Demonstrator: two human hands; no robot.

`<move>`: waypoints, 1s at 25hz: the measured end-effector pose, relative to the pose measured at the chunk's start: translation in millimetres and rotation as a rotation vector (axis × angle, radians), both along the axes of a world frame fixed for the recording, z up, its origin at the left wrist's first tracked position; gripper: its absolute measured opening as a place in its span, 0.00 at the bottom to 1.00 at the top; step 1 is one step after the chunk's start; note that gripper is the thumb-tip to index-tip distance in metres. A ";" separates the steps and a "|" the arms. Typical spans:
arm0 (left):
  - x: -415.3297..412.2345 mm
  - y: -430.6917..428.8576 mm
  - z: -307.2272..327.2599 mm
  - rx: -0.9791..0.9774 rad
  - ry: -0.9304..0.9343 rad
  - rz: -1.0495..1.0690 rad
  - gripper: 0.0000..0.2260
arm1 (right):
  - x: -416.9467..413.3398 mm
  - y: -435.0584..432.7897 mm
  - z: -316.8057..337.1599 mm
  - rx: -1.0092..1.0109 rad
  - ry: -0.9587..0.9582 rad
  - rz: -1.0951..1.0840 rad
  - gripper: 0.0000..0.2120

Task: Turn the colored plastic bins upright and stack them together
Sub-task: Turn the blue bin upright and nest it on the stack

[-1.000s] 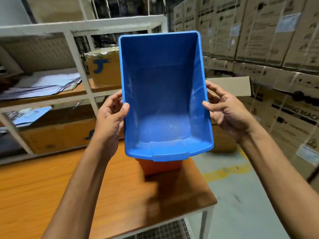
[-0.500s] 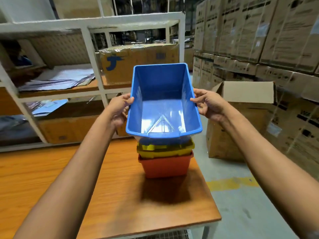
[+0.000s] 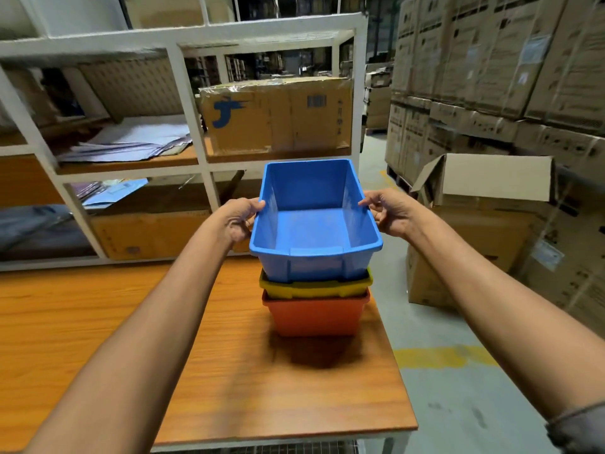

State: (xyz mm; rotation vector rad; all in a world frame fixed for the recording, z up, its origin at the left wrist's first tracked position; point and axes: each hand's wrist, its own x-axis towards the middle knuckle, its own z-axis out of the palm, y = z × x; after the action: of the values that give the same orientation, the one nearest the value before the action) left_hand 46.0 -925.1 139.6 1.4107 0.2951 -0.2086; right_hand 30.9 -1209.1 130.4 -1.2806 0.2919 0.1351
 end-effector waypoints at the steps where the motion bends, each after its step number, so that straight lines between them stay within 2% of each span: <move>1: 0.2 -0.4 -0.7 -0.003 0.013 0.009 0.10 | -0.4 2.6 -0.1 0.015 0.010 -0.018 0.24; 5: 5.0 -4.5 -6.7 0.020 0.051 0.042 0.09 | 4.1 6.9 -7.5 0.053 0.063 -0.051 0.16; 10: 9.3 -7.6 -22.8 0.055 0.094 0.038 0.03 | 1.3 10.7 -17.5 0.039 0.139 -0.081 0.09; 16: 11.0 -5.9 -41.2 0.087 0.100 0.021 0.12 | 2.0 11.6 -27.0 0.052 0.175 -0.108 0.08; 20: 6.2 -5.2 -46.7 0.073 0.119 0.033 0.09 | 4.1 13.0 -40.0 -0.015 0.196 -0.085 0.13; 25: 3.7 -2.3 -57.6 0.074 0.095 0.057 0.17 | 5.2 9.8 -58.1 -0.014 0.196 -0.083 0.20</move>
State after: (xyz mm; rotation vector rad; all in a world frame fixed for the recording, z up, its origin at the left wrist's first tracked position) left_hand 49.7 -927.4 82.0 1.4663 0.4241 -0.2203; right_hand 36.1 -1199.4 72.2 -1.2693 0.5138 0.1883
